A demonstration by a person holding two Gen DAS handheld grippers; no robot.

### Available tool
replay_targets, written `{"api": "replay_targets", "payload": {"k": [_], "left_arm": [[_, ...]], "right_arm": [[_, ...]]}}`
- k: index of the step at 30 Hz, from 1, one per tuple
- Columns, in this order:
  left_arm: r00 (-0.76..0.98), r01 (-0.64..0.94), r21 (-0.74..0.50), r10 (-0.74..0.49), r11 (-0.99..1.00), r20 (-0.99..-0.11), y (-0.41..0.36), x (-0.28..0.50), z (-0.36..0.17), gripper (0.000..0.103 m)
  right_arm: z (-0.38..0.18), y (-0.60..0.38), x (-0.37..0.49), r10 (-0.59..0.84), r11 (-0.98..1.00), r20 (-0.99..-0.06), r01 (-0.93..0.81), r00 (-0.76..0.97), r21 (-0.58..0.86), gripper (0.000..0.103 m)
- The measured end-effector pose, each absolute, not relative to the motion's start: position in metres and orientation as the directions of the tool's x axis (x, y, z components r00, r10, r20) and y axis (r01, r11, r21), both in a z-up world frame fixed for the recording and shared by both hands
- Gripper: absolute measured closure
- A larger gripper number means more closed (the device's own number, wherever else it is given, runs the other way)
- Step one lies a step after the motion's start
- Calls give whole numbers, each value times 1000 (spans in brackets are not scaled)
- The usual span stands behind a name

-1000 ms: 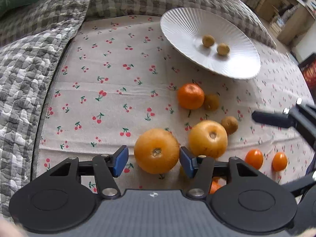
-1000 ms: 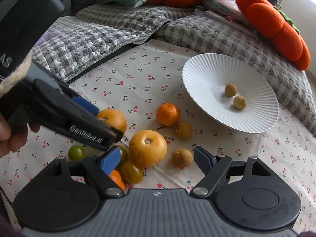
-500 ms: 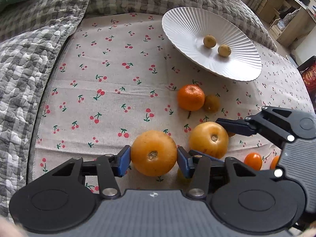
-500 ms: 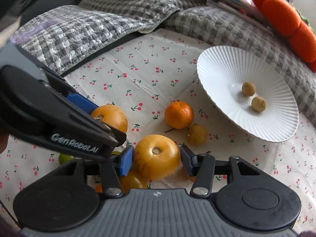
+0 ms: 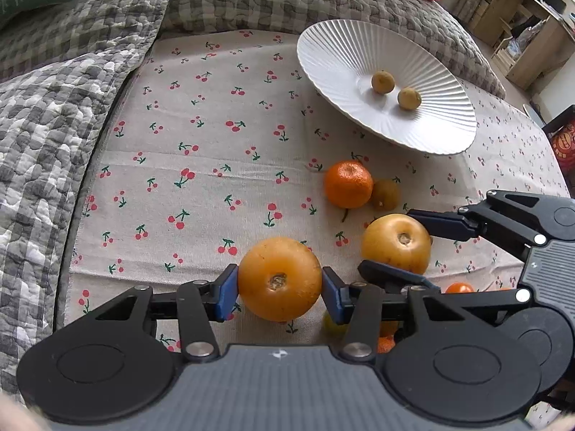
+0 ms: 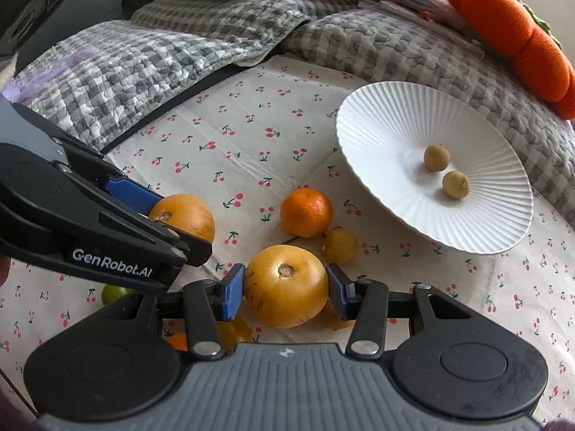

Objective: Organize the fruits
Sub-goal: 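Grasp the large orange fruit with the left gripper while the right grasps the yellow pear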

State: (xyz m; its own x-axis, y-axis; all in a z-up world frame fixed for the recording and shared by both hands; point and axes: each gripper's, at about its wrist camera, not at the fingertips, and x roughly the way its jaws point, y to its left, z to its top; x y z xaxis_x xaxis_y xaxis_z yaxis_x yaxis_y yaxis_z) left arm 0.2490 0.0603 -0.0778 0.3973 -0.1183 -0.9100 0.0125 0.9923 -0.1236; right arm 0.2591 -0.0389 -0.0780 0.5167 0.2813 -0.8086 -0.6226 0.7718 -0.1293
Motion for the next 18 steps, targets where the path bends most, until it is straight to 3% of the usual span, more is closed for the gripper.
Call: {"api": "replay_targets", "payload": {"k": [18], "left_arm": [[483,-37,-264,-214,964,-849,69,245,-46,57]], "right_arm": [[-44,-59,263,354,818,-746,-574,564,-45,59]]}}
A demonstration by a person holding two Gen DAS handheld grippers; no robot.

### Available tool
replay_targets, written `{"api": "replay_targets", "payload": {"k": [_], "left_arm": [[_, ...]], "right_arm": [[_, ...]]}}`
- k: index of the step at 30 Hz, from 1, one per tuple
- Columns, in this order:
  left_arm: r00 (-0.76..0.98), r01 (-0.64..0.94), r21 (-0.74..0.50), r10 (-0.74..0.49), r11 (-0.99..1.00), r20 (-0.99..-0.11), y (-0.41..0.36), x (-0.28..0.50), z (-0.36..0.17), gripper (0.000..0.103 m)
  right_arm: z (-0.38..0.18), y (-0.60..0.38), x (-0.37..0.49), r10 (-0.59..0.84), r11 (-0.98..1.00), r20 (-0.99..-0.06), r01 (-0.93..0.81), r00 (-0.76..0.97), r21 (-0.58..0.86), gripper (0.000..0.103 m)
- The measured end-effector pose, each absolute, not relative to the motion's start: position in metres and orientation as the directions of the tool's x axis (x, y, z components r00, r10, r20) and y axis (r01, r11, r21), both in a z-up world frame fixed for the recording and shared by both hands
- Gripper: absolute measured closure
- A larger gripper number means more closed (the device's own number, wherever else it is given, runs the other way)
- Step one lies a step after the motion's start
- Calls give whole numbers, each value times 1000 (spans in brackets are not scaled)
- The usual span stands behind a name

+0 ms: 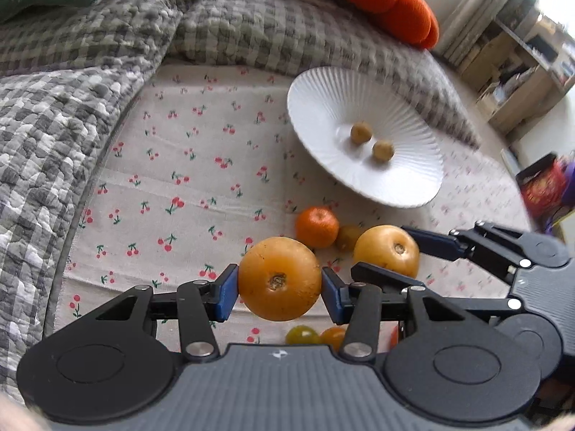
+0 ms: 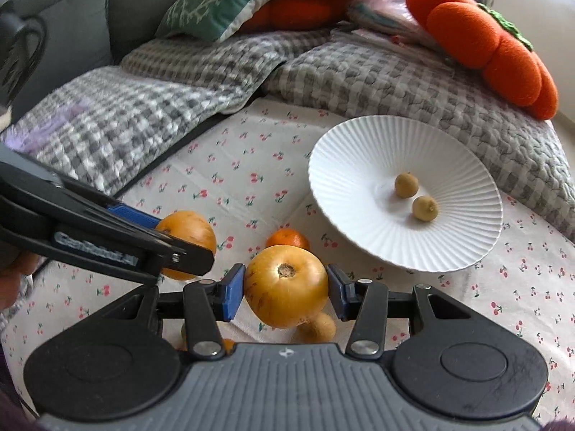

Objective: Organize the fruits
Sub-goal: 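Grasp the large orange fruit with the left gripper while the right grasps the yellow pear, then carry the orange fruit and yellow pear into the white bowl and release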

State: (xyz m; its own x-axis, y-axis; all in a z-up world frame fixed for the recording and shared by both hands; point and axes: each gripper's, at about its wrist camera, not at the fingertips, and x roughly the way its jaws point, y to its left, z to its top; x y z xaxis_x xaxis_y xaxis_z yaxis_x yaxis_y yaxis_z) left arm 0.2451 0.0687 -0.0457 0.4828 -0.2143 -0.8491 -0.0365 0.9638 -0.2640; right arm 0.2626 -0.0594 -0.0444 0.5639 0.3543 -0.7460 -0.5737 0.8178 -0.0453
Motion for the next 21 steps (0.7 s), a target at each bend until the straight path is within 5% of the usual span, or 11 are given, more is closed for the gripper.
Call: {"api": "replay_targets", "payload": {"k": [21], "left_arm": [[536,-66,-253,-180,965,-825,72,245,-36,57]], "right_arm": [[-30,-71,265,374,846,-711,-533,595,-1,58]]}}
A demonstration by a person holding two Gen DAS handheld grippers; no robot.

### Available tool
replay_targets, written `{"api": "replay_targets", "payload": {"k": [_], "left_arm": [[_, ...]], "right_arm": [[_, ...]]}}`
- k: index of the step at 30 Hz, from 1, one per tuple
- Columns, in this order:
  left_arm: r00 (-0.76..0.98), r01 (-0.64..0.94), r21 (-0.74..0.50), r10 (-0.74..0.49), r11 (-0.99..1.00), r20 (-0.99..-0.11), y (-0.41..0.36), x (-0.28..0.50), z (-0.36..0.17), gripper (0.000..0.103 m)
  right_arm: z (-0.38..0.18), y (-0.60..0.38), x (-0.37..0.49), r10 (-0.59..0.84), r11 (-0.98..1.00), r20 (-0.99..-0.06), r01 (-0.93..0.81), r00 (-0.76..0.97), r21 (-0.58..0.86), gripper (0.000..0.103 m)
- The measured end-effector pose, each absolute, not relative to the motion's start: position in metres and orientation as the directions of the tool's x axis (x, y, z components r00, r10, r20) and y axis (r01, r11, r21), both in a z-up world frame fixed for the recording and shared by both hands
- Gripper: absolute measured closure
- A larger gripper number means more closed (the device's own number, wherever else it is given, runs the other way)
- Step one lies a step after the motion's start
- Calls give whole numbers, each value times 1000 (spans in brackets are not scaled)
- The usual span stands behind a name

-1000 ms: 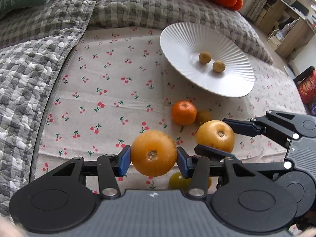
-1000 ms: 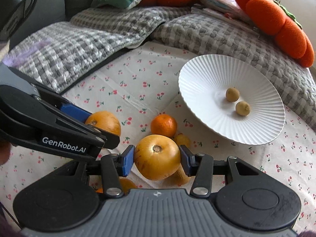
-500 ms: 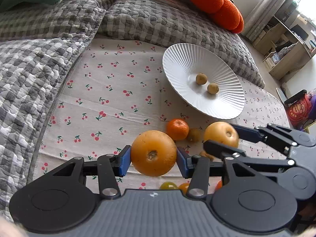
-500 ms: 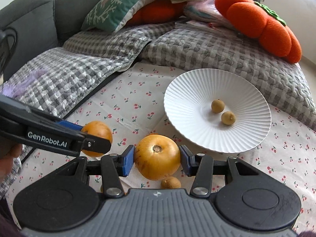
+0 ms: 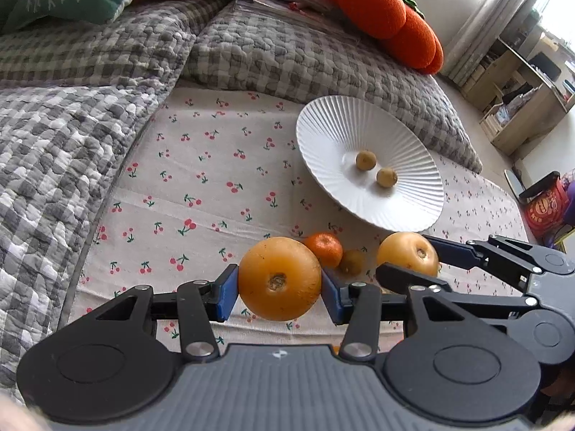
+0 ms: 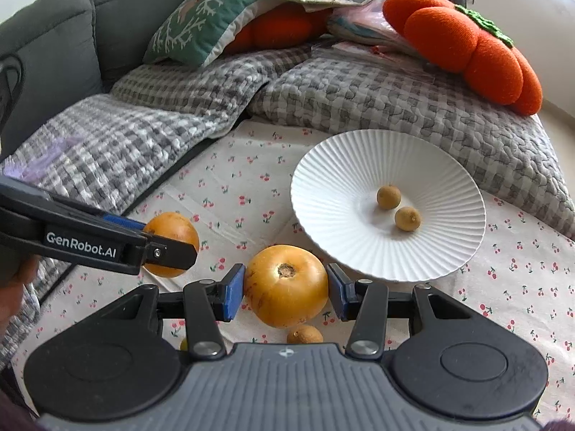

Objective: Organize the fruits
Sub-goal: 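Carry the orange fruit and yellow pear into the white bowl and release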

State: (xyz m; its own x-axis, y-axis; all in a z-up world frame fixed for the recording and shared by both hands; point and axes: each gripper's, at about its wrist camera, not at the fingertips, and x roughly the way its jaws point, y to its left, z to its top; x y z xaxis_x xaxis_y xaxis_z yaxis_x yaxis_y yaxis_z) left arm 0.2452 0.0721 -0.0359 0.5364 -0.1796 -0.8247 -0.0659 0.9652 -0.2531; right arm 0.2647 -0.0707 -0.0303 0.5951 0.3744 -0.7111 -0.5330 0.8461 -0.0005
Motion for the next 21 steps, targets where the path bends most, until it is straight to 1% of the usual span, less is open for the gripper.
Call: {"api": "replay_targets", "payload": {"k": [3,14,19,21], "left_arm": [[542,-59,-248,-177,967,-821,70,246,-35,57],[577,-59,-301,-214,952,-788,64,250,-29,57],[588,-49,-299,-215,953,-780,56,259,-26,57],[591,-52,-323,-232,945,-773,54,265,-25,57]], "right_arm": [[-24,-77,267,383,855,-694,-519,609,16,58],[-15,-106,281,378,891,-668,-449,642,72,58],[-11,-120,288,368,908,-651,-409,664,96,58],[-8,-126,293,361,916,-642,-388,677,106,58]]}}
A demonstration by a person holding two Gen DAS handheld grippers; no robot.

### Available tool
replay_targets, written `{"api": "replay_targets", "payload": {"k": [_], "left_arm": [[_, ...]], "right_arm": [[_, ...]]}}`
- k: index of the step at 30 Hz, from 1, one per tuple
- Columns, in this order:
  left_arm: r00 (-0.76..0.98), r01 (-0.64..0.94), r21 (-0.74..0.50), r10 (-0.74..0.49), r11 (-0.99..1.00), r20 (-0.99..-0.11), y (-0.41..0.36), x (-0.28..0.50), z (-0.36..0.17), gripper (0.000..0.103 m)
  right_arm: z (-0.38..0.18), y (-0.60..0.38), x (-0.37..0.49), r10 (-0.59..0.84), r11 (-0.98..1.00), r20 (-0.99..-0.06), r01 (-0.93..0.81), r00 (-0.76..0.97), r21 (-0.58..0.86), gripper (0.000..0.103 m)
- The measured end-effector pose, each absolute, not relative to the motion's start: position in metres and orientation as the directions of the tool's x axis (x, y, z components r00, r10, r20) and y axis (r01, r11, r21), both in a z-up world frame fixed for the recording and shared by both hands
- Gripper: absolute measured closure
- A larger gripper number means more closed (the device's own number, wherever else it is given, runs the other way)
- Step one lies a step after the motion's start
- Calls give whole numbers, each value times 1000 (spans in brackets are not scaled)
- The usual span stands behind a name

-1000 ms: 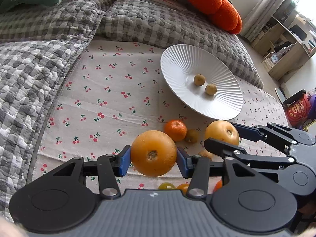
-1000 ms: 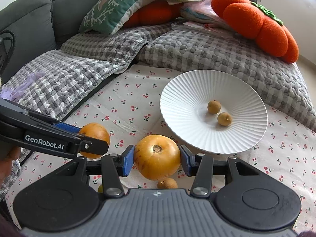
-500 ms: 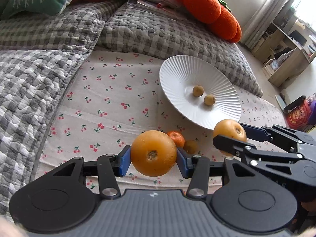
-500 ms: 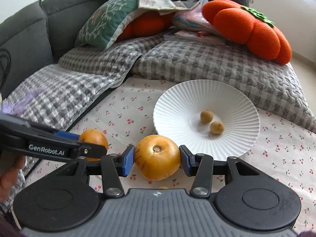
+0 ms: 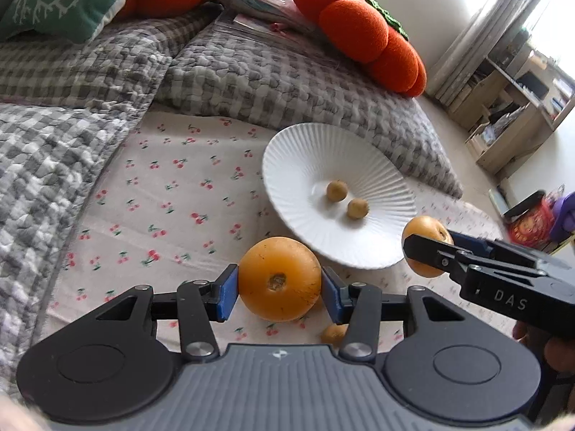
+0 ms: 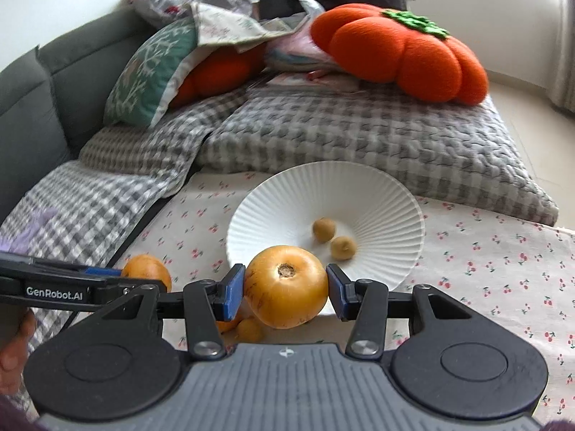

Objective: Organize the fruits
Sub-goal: 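Carry the orange fruit and yellow pear into the white bowl and release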

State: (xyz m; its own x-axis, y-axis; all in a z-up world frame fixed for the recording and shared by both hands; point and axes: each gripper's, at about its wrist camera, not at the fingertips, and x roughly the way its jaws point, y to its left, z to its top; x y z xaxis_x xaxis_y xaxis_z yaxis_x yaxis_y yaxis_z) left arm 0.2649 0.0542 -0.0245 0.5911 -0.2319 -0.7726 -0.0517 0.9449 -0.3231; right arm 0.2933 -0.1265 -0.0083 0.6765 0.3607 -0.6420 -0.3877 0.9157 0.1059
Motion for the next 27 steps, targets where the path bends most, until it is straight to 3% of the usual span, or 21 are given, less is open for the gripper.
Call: {"api": "replay_targets", "payload": {"k": [10,22,27], "left_arm": [[613,-1,-395,-312,919,-726,22,306,-23,57],[569,17,-362,-306,932,-763,1,358,-61,57],[587,50,-313,-281,948,-759,-1,371,-70,56]], "right_arm": [[-11,-166,328,306,951,-617,-259,726,167,58],[-26,-162,362,308,939,-643,-332,701,88,58],[-35,-171,381,334,942,-648,-275,684,195,58]]}}
